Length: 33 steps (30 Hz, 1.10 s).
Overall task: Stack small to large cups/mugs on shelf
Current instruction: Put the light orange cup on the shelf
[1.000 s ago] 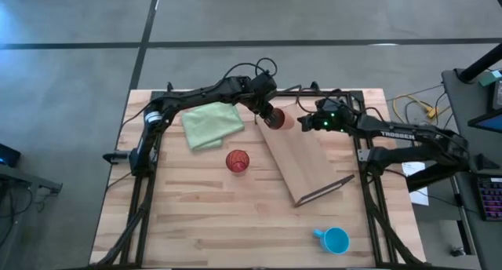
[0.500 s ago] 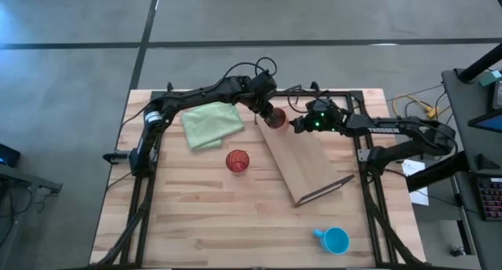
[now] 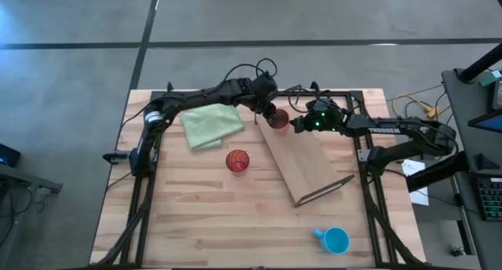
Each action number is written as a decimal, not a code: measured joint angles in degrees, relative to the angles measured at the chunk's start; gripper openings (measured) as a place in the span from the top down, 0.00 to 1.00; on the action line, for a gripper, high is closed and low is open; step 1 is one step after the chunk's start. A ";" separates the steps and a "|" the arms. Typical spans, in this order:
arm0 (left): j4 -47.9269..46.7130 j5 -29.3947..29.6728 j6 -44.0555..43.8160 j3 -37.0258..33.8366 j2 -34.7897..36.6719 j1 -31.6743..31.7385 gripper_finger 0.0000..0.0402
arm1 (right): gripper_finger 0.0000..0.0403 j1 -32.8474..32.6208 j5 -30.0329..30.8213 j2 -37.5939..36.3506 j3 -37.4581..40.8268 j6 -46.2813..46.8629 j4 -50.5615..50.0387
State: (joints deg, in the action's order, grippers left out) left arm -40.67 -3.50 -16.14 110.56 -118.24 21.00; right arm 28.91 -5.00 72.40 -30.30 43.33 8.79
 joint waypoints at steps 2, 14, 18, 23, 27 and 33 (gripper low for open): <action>0.20 -0.05 -0.03 -0.39 -0.04 -0.05 0.93 | 0.82 0.00 -0.08 0.07 0.00 0.04 -0.06; 6.44 0.56 0.00 -0.45 -0.04 0.33 0.90 | 0.82 0.00 -0.06 0.05 0.00 0.03 -0.34; 7.56 0.62 0.00 -0.45 -0.03 0.40 0.90 | 0.82 0.00 -0.01 0.05 0.00 -0.52 -0.54; 7.26 1.00 0.01 -0.45 -0.03 0.49 0.90 | 0.82 0.00 0.05 -0.02 0.00 -1.14 -1.26; 7.21 1.89 0.21 -0.45 -0.04 0.71 0.90 | 0.82 0.00 0.07 -1.39 0.00 -1.84 -1.31; 6.66 1.30 0.45 0.33 -0.02 0.88 0.90 | 0.82 0.00 0.10 -7.51 0.00 -2.84 -2.92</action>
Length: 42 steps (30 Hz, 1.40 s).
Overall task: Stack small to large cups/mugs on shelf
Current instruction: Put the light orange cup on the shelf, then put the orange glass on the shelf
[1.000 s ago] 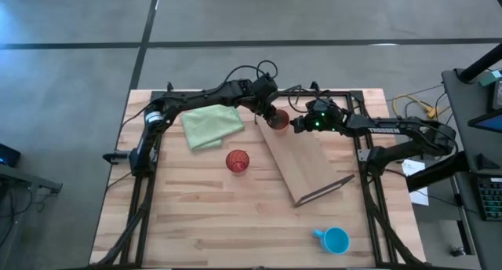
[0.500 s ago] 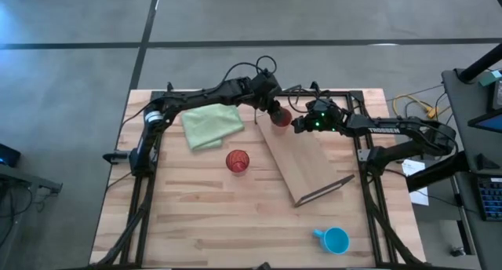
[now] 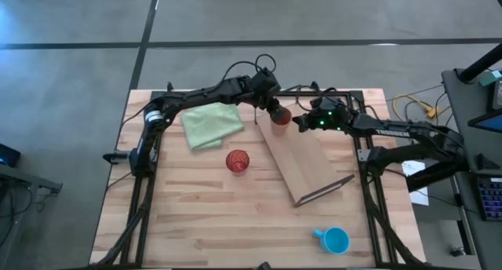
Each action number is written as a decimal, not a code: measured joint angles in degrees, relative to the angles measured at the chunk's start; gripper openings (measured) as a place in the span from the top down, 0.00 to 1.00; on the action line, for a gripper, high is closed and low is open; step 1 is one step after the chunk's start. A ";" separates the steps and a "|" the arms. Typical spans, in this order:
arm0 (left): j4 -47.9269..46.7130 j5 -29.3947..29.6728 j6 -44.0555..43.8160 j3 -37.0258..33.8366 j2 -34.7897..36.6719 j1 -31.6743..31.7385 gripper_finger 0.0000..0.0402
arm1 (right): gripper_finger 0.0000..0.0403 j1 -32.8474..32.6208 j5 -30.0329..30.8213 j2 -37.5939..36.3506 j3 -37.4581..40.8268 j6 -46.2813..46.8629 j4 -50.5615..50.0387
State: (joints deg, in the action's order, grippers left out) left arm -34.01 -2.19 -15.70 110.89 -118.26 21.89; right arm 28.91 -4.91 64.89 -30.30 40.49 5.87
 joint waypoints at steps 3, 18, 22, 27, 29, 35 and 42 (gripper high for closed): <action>0.15 -1.94 0.03 0.89 0.88 -0.21 0.90 | 0.82 0.00 0.00 -4.92 0.00 0.00 -3.89; -18.14 -4.90 2.71 0.25 18.40 -6.04 0.90 | 0.82 -0.17 -11.80 -33.69 -0.04 4.15 -10.17; -28.69 -4.83 -1.62 -1.05 22.41 -9.17 0.90 | 0.82 -0.15 -11.76 -37.61 -0.04 3.64 -10.20; -33.62 -0.79 -9.11 -4.64 23.98 -14.03 0.90 | 0.82 -0.15 -11.58 -39.08 -0.04 0.21 -10.27; -34.21 -0.29 -12.47 -6.60 23.79 -15.72 0.90 | 0.82 -0.13 -11.56 -38.84 -0.04 -0.44 -10.32; -33.68 -0.25 -18.85 -12.52 21.33 -20.48 0.90 | 0.82 -0.15 -11.58 -37.72 -0.04 -0.44 -11.50; -30.51 -0.68 -20.07 -17.65 18.94 -23.38 0.90 | 0.82 -0.15 -11.58 -36.36 -0.01 -0.46 -13.17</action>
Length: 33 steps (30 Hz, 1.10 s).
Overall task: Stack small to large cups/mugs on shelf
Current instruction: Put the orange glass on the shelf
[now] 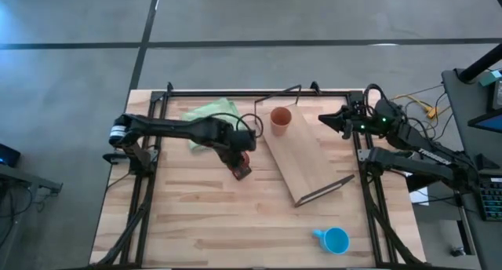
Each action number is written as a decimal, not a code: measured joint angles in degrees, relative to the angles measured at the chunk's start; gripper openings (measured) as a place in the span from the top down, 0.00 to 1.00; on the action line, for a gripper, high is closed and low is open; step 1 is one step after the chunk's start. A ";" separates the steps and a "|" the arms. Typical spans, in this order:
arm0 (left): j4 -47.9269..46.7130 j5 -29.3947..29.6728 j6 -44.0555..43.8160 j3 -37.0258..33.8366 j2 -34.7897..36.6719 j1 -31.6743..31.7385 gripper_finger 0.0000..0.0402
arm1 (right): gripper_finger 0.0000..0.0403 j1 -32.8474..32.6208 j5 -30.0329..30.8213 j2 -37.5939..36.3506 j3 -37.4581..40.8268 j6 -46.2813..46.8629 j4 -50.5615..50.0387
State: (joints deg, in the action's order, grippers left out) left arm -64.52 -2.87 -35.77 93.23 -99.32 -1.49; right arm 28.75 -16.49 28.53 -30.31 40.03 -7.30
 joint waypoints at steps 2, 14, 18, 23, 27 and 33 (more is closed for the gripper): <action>2.00 -0.40 0.03 -0.68 -0.48 -0.44 0.90 | 0.82 -0.02 -0.01 0.36 0.06 0.00 -0.25; 5.58 -1.01 0.09 -0.90 -4.95 -0.66 0.90 | 0.82 -0.02 -0.11 1.26 0.12 -0.02 -4.60; 5.65 -1.01 0.11 -0.90 -6.28 -0.66 0.90 | 0.82 -0.02 -0.20 1.27 0.12 -0.16 -4.99; 6.06 -1.01 0.11 -0.90 -7.24 -0.66 0.90 | 0.82 -0.02 -0.20 1.25 0.12 -0.23 -4.98; 6.13 -1.01 0.11 -0.90 -8.17 -0.66 0.90 | 0.82 -0.02 -0.20 1.25 0.12 -0.24 -5.66; 5.89 -0.99 0.15 -0.90 -8.96 -0.66 0.93 | 0.82 -0.02 -0.20 1.25 0.12 -0.24 -6.28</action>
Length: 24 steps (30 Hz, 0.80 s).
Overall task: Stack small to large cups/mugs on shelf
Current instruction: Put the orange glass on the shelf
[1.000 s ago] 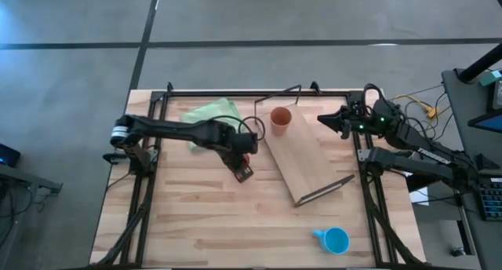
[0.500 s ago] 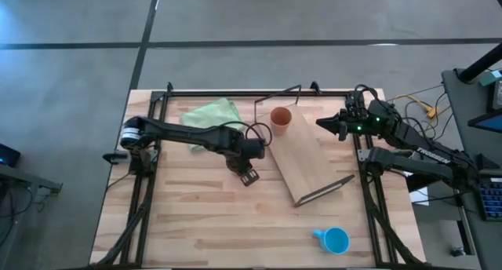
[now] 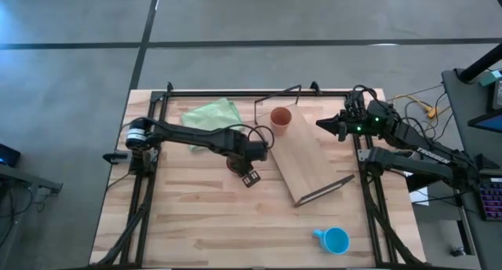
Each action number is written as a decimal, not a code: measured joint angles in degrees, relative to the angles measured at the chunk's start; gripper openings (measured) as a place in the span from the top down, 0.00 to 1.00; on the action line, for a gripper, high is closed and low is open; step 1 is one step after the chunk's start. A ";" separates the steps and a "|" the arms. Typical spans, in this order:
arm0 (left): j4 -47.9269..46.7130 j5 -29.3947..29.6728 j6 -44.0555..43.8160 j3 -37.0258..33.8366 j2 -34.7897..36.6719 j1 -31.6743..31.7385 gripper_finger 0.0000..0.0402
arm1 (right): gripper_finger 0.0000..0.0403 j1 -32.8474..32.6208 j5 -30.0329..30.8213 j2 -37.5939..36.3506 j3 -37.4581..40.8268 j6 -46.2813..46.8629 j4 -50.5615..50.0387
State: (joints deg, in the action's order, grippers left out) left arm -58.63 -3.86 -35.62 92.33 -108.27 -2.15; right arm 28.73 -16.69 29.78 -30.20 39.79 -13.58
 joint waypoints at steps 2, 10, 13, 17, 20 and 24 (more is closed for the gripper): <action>-0.26 0.17 0.43 0.02 0.29 -0.02 0.98 | 0.82 0.00 0.00 0.00 0.00 0.00 0.00; -1.09 -0.91 0.67 6.53 1.03 -0.74 1.00 | 0.82 0.00 0.02 0.00 0.00 -0.33 0.00; -1.11 -1.48 3.62 13.55 1.38 -1.43 1.00 | 0.82 0.02 0.04 0.00 0.00 -0.39 0.00; -0.59 2.75 9.10 22.91 1.40 -1.85 1.00 | 0.82 0.04 0.18 0.00 0.00 -0.42 0.02; -0.33 9.46 15.01 27.07 1.49 -1.56 1.00 | 0.82 0.04 0.18 0.00 0.00 -0.39 0.04; 0.98 13.35 24.38 27.96 1.49 -0.29 1.00 | 0.82 0.04 0.20 0.00 0.00 0.04 0.09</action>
State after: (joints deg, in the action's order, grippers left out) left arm -57.64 9.50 -11.24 120.29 -106.78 -2.45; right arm 28.77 -16.49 29.78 -30.20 39.83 -13.50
